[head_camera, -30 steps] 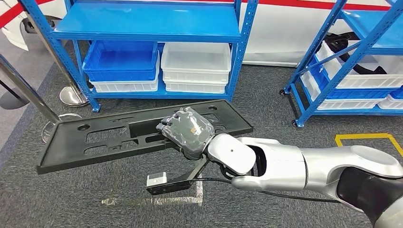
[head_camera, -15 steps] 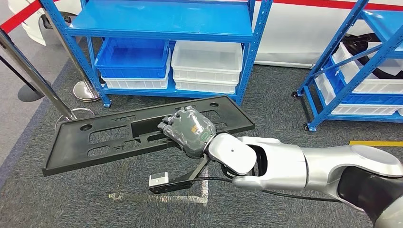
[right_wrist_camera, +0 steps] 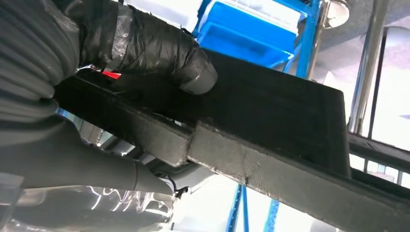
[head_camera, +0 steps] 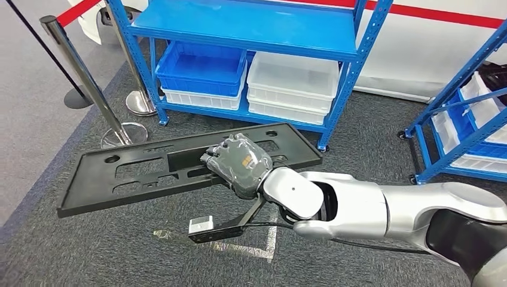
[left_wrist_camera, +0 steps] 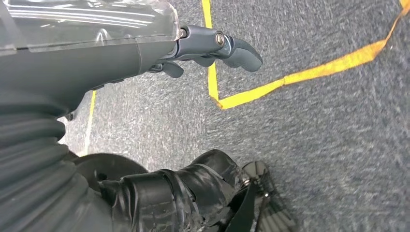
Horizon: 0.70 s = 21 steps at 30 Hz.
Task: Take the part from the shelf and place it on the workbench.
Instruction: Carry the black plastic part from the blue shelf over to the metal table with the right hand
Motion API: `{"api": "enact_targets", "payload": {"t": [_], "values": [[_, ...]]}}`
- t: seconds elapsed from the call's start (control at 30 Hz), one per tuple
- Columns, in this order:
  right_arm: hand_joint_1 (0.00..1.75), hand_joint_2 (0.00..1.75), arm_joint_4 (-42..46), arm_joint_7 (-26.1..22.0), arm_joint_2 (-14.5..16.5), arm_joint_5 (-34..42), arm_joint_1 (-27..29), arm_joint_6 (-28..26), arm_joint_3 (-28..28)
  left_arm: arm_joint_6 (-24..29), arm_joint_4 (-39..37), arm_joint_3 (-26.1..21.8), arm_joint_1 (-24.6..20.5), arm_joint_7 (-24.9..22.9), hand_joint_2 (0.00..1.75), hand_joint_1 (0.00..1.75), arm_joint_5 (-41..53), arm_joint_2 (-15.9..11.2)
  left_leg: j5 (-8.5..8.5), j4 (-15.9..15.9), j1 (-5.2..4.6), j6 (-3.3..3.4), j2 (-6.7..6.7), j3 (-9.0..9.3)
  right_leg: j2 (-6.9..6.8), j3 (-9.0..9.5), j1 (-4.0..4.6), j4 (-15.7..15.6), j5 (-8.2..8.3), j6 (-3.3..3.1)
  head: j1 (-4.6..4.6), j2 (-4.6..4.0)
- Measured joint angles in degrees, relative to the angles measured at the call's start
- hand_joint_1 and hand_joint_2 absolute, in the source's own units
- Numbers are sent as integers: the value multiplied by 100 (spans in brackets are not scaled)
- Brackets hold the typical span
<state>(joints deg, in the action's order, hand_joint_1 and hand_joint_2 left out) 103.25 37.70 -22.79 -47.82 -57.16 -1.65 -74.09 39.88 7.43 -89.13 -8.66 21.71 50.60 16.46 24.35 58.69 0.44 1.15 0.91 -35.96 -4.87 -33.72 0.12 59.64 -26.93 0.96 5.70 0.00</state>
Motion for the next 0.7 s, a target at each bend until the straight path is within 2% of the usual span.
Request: {"api": "enact_targets", "payload": {"t": [0.07, 0.1, 0.13, 0.17, 0.2, 0.23, 0.27, 0.3, 0.33, 0.37, 0.4, 0.47, 0.5, 0.53, 0.6, 0.63, 0.67, 0.7], "values": [[175, 175, -1, 32, -7, 0, 17, -54, 11, -45, 1, 0, -3, 85, 175, 0, -156, 14, -38, -59, 42, 56, -94, 33, 254, -181, -35, 418, -266, 59, 20, 0], [175, 175, -2, 44, -16, 1, 40, -88, 19, -83, 1, 0, -8, 141, 175, 0, -256, 20, -45, -67, 48, 67, -146, 34, 384, -340, -49, 774, -444, 81, 30, 0], [175, 175, -3, 49, -25, 1, 75, -120, 25, -129, 1, 0, -13, 196, 175, 0, -340, 26, -49, -67, 55, 73, -208, 32, 446, -518, -63, 1144, -594, 98, 34, 0], [175, 175, -4, 51, -34, 0, 119, -139, 28, -175, 0, 0, -17, 238, 175, 0, -408, 33, -48, -64, 61, 72, -278, 32, 469, -651, -80, 1406, -660, 115, 37, 0], [175, 175, -4, 51, -42, -12, 168, -150, 28, -217, 0, 0, -16, 263, 175, 0, -469, 41, -45, -57, 70, 66, -356, 33, 478, -695, -99, 1467, -607, 128, 37, 0], [175, 175, -4, 51, -48, -42, 215, -160, 30, -254, 0, 0, -14, 278, 175, 0, -531, 48, -38, -44, 84, 54, -437, 34, 493, -637, -119, 1311, -451, 138, 37, 0], [175, 175, -4, 50, -62, -88, 260, -171, 35, -273, 0, 0, -10, 279, 175, 0, -581, 55, -27, -26, 100, 32, -518, 34, 546, -492, -144, 970, -228, 147, 39, 0], [175, 175, -5, 50, -79, -152, 310, -187, 48, -266, 0, 0, -7, 275, 175, 0, -615, 62, -14, -7, 118, 3, -595, 25, 689, -321, -177, 589, -51, 155, 38, 0], [175, 175, -5, 50, -98, -217, 365, -209, 68, -236, 0, 0, -9, 275, 175, 0, -626, 70, -4, 21, 126, -37, -670, 4, 852, -172, -202, 261, 56, 157, 35, 0], [175, 175, -6, 49, -122, -270, 427, -227, 91, -197, 0, 0, -12, 279, 175, 0, -625, 78, -7, 34, 136, -84, -736, -27, 980, -80, -214, 63, 93, 155, 36, 0], [175, 175, -6, 48, -139, -309, 488, -241, 112, -162, 0, 0, -10, 284, 175, 0, -621, 86, -19, 34, 145, -130, -807, -59, 1058, -45, -211, -7, 68, 147, 34, 0], [175, 175, -5, 47, -169, -345, 570, -249, 135, -121, 0, 0, 4, 291, 175, 0, -616, 102, -60, 2, 170, -223, -934, -101, 950, -26, -195, -40, 74, 91, 41, 0], [175, 175, -7, 51, -175, -359, 593, -247, 144, -113, 0, 0, 13, 290, 175, 0, -608, 107, -49, 19, 164, -252, -874, -123, 880, -7, -199, -68, 88, 53, 35, 0], [175, 175, -4, 56, -181, -376, 609, -242, 160, -124, 0, 0, 18, 269, 175, 0, -590, 111, 15, 123, 151, -275, -723, -178, 801, 17, -203, -102, 103, 8, 22, 0], [175, 175, -1, 67, -193, -420, 655, -196, 208, -224, 0, 1, 16, 136, 175, 0, -510, 110, 294, 666, 117, -283, -319, -445, 640, 53, -175, -138, 109, -57, -5, 0], [175, 175, 3, 78, -207, -448, 688, -138, 232, -273, 0, 3, 12, 58, 175, 0, -455, 108, 455, 1048, 114, -279, -208, -635, 548, 60, -150, -137, 100, -82, -14, 0], [175, 175, 4, 97, -229, -479, 729, -61, 246, -285, 0, 6, 9, 28, 175, 0, -399, 106, 552, 1360, 113, -270, -162, -792, 453, 67, -124, -133, 89, -98, -13, 0], [175, 175, 15, 124, -258, -512, 775, 26, 256, -243, 1, 10, 8, 69, 175, 0, -356, 104, 558, 1508, 111, -255, -139, -868, 357, 76, -101, -129, 74, -112, -15, 0]]}}
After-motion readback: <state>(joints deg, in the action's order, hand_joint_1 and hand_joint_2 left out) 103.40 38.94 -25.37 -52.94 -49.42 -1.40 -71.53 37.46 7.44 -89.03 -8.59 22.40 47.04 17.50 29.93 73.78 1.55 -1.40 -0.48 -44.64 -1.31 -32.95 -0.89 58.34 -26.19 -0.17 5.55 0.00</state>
